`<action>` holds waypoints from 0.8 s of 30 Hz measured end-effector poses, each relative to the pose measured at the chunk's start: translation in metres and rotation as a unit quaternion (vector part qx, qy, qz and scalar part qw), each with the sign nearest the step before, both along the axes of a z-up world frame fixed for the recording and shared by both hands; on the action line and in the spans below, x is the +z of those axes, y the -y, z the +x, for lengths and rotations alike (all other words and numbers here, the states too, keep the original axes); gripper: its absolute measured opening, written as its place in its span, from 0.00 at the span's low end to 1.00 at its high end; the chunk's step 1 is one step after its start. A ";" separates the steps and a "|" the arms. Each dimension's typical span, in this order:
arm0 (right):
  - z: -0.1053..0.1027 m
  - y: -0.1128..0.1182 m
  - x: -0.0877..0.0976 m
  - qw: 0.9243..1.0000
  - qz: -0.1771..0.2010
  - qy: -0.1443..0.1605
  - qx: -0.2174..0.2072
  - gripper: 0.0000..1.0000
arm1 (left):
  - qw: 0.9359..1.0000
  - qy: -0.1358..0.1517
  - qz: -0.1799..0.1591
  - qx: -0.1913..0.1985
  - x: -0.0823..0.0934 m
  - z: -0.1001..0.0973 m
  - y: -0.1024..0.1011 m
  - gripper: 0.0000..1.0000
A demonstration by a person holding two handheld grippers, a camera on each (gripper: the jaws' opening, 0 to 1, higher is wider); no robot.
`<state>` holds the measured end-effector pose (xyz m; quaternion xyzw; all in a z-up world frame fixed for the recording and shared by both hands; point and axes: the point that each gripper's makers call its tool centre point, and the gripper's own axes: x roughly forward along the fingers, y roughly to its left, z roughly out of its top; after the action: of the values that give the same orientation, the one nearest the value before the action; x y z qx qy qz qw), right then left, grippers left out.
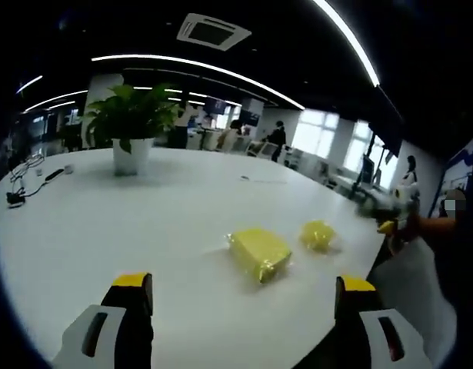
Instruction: Compare the silicone blocks by pressing each to a similar depth, holding the contact briefly, and releasing to observe deformation and rebound differences across the visible hardness samples.
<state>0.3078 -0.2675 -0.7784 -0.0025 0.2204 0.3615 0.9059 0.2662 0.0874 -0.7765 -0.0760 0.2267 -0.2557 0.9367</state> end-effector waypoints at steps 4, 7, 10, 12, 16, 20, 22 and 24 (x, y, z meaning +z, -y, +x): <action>-0.001 -0.005 0.001 1.000 0.001 0.001 0.009 0.96 | 1.000 0.006 -0.015 -0.003 0.013 0.007 0.009 1.00; 0.000 -0.007 0.001 1.000 0.002 -0.001 0.012 0.96 | 1.000 0.014 -0.017 -0.010 0.022 0.013 0.019 1.00; 0.001 -0.008 0.003 1.000 0.002 0.002 0.013 0.96 | 0.999 0.003 -0.027 -0.023 0.024 0.018 0.029 1.00; 0.003 -0.007 0.005 1.000 0.003 0.003 0.009 0.96 | 0.999 -0.002 -0.030 -0.030 0.024 0.020 0.035 1.00; 0.005 -0.007 0.005 1.000 0.007 0.004 0.008 0.96 | 0.999 0.000 -0.028 -0.045 0.029 0.027 0.051 1.00; 0.003 -0.007 0.006 1.000 0.009 0.004 0.006 0.96 | 0.998 0.008 -0.037 -0.054 0.036 0.039 0.067 1.00; 0.003 -0.005 0.003 1.000 0.011 0.001 0.004 0.96 | 0.997 0.004 -0.048 -0.054 0.038 0.045 0.075 1.00; 0.003 -0.003 0.002 1.000 0.011 -0.002 -0.001 0.96 | 0.997 -0.018 -0.064 -0.047 0.034 0.052 0.083 1.00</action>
<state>0.3110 -0.2644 -0.7769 0.0084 0.2178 0.3629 0.9060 0.3179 0.0046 -0.7422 -0.1292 0.2303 -0.3123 0.9126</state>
